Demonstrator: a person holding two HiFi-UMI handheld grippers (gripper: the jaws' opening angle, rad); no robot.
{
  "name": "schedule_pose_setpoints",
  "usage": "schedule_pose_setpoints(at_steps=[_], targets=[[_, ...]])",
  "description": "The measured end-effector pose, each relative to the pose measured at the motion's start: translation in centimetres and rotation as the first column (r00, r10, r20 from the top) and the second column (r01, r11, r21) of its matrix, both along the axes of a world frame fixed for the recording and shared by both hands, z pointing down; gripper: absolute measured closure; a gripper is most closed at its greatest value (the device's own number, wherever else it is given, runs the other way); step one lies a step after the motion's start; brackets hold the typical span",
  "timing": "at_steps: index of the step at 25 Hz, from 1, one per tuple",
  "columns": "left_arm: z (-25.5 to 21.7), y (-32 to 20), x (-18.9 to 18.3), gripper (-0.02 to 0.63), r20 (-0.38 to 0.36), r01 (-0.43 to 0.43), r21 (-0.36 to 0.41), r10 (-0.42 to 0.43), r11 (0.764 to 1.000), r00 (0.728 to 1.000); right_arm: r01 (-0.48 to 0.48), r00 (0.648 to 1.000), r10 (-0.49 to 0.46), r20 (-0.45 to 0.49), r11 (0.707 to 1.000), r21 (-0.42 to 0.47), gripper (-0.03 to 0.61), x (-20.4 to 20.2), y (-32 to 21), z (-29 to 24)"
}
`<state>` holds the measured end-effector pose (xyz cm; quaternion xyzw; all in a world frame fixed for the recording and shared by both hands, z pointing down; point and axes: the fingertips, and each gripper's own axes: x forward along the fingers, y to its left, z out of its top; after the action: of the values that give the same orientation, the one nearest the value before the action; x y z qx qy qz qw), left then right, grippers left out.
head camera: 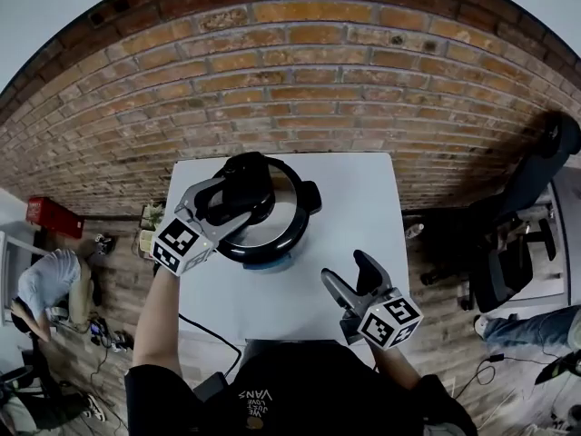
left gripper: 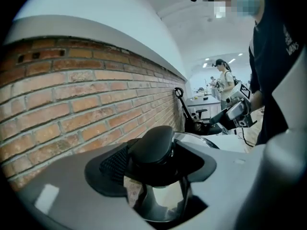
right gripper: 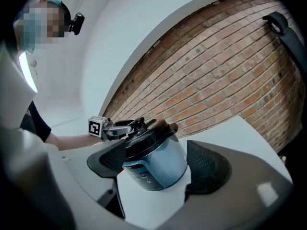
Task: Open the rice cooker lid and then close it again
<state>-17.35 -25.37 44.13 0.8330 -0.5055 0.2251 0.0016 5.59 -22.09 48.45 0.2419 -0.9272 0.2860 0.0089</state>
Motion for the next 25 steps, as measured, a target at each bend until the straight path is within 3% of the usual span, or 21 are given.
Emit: schedule_pose_setpoints(at_steps=[4, 9, 14, 20, 25], targets=[[-1.1, 1.9, -1.2, 0.325, -0.015, 0.119, 0.063, -0.119, 0.991, 0.993, 0.047, 0.999, -0.047, -0.003, 0.999, -0.001, 0.190, -0.1, -0.1, 0.2], [-2.3, 5.6, -1.4, 0.325, -0.038, 0.213, 0.144, -0.210, 0.966, 0.977, 0.069, 0.998, -0.069, 0.005, 0.997, 0.020, 0.190, -0.5, 0.5, -0.3], [-3.8, 10.1, -1.8, 0.327, -0.122, 0.336, 0.233, -0.316, 0.912, 0.941, 0.069, 0.998, -0.069, -0.006, 0.995, 0.073, 0.193, -1.1, 2.1, -1.8], [-3.5, 16.0, 0.1, 0.340, -0.172, 0.382, 0.240, -0.348, 0.892, 0.922, 0.049, 0.998, -0.045, -0.034, 0.991, 0.124, 0.207, -0.7, 5.1, -2.8], [-2.6, 20.8, 1.1, 0.437, -0.255, 0.428, 0.215, -0.372, 0.878, 0.892, 0.047, 0.998, -0.037, -0.060, 0.984, 0.169, 0.282, -0.7, 8.5, -3.2]])
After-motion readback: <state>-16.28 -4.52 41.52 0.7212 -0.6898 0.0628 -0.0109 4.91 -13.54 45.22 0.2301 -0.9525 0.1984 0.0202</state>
